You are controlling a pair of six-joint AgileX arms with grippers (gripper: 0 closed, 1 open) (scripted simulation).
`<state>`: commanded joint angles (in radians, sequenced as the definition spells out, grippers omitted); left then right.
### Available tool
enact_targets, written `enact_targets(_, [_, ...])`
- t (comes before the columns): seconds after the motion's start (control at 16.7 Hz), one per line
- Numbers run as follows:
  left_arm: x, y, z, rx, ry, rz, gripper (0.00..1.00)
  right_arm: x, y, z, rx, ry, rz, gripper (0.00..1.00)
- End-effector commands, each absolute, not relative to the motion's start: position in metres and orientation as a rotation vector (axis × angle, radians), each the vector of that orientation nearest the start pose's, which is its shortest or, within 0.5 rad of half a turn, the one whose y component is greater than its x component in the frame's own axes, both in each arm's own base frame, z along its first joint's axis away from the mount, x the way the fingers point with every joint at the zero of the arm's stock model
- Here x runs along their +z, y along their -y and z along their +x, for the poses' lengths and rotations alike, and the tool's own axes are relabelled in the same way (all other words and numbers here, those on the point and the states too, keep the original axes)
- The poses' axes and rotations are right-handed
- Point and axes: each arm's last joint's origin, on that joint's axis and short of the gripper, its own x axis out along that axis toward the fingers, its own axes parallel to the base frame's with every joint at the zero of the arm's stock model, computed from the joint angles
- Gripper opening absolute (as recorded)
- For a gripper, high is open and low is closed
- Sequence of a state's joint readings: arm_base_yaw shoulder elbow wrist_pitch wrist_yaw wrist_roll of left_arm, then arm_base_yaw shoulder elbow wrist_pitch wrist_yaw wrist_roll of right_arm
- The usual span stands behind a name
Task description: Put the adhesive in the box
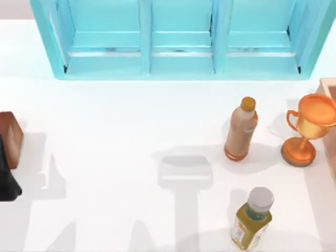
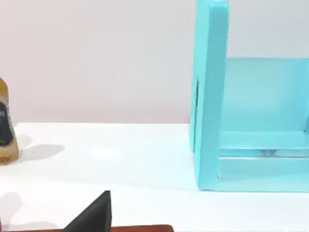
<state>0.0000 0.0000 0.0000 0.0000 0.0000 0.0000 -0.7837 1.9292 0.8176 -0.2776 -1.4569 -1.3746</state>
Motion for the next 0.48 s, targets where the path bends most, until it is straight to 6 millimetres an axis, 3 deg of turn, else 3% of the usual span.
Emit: enact_targets(0.48, [0.1600, 0.0012, 0.1057, 0.000, 0.000, 0.000, 1.00, 0.0832, 0.1844, 0.2299, 0.773, -0.111, -0.030, 0.60])
